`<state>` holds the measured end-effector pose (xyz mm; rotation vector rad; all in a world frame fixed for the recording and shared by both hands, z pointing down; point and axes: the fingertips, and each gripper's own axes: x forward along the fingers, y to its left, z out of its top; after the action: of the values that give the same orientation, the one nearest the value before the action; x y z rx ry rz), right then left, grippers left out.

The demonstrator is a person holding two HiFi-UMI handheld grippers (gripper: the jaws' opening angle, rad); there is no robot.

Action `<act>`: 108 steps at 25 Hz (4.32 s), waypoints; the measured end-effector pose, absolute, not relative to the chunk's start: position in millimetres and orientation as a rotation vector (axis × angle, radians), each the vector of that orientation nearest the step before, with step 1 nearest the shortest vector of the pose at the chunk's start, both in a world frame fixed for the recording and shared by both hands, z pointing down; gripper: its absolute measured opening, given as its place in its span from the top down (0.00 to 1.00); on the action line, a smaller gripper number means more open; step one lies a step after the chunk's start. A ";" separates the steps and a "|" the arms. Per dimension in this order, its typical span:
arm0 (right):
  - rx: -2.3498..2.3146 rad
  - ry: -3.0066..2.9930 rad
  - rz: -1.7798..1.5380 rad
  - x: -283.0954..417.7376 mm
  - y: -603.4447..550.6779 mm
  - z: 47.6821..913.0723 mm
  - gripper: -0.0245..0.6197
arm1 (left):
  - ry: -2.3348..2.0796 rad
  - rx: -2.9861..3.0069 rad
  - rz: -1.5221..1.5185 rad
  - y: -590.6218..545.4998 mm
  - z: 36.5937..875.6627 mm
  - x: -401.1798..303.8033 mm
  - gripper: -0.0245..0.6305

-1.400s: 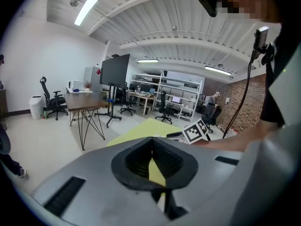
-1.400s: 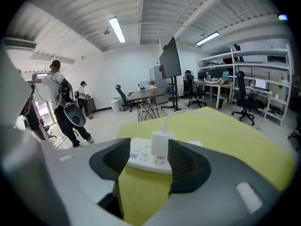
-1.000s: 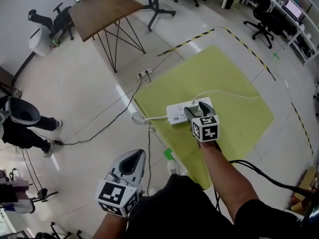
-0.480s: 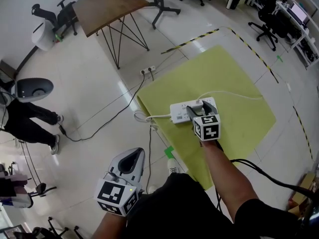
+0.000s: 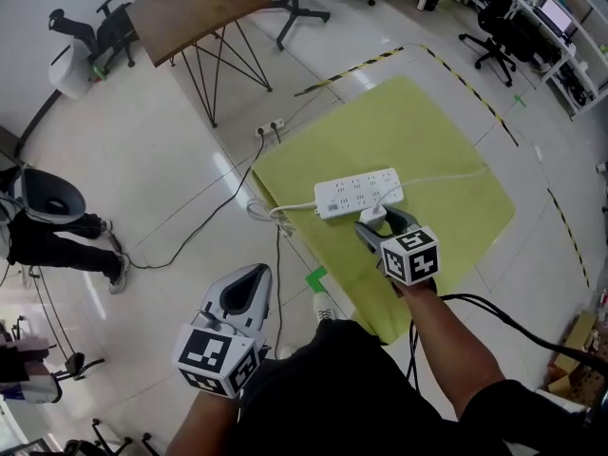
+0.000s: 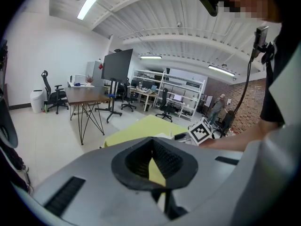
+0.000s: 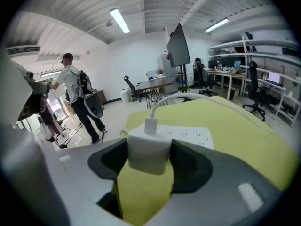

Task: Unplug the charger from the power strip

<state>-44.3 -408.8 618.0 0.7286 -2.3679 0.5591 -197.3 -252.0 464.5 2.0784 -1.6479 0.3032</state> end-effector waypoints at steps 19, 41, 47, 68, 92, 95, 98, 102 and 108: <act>0.692 -2.116 0.684 68.0 -250.7 654.5 0.54 | -1.381 2.238 0.290 -220.0 476.6 -138.0 0.95; 0.904 -2.180 0.507 76.1 -239.2 632.7 0.96 | -1.371 2.268 0.264 -178.5 466.5 -137.9 0.95; 0.962 -2.379 0.526 52.1 -182.2 543.2 0.96 | -1.367 2.321 0.192 -129.6 441.2 -138.6 0.95; 0.939 -2.673 0.498 119.6 45.3 410.6 0.96 | -1.381 2.384 0.080 12.2 409.3 -33.2 0.95; 0.893 -2.744 0.497 230.2 127.8 412.2 0.96 | -1.531 2.278 0.110 109.3 407.4 70.4 0.95; 0.893 -2.750 0.501 233.6 128.4 411.4 0.96 | -1.544 2.274 0.116 108.3 407.0 73.7 0.95; 0.889 -2.756 0.494 233.9 129.8 411.3 0.96 | -1.549 2.279 0.120 106.7 405.1 75.1 0.95; 0.880 -2.765 0.456 231.7 129.5 409.3 0.96 | -1.563 2.290 0.113 103.5 400.8 73.9 0.95; 0.870 -2.769 0.429 232.2 127.6 405.9 0.96 | -1.568 2.298 0.117 101.3 396.6 78.0 0.95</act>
<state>232.2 127.6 405.9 0.8695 -2.7691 0.4292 78.0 101.3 396.6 2.2980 -1.5676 0.1175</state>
